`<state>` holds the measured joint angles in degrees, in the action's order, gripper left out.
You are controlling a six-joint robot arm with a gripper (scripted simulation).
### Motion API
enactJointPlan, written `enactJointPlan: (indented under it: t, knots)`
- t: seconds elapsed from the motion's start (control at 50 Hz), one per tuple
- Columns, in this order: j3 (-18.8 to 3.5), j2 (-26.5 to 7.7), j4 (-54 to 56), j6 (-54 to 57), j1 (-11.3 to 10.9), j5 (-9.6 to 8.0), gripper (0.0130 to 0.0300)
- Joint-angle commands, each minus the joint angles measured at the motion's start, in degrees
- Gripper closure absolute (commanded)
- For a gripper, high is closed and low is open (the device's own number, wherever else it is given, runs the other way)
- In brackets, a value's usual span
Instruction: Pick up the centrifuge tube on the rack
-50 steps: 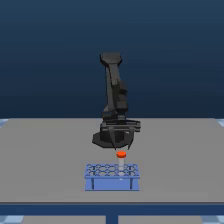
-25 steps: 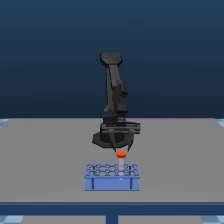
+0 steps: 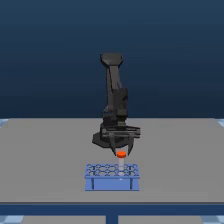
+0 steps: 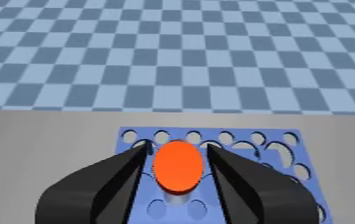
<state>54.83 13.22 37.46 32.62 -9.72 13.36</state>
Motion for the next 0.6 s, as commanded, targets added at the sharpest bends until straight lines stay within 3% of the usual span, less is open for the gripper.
enactJointPlan:
  t: [0.02,0.26,0.6]
  knots:
    - [0.32,-0.57,-2.33,-3.28,0.00,1.37,0.0130]
    - [0.83,-1.63,-5.48,-6.54,0.00,2.68,0.0130]
    - [0.95,-1.88,-6.16,-7.25,0.00,3.00,0.0130]
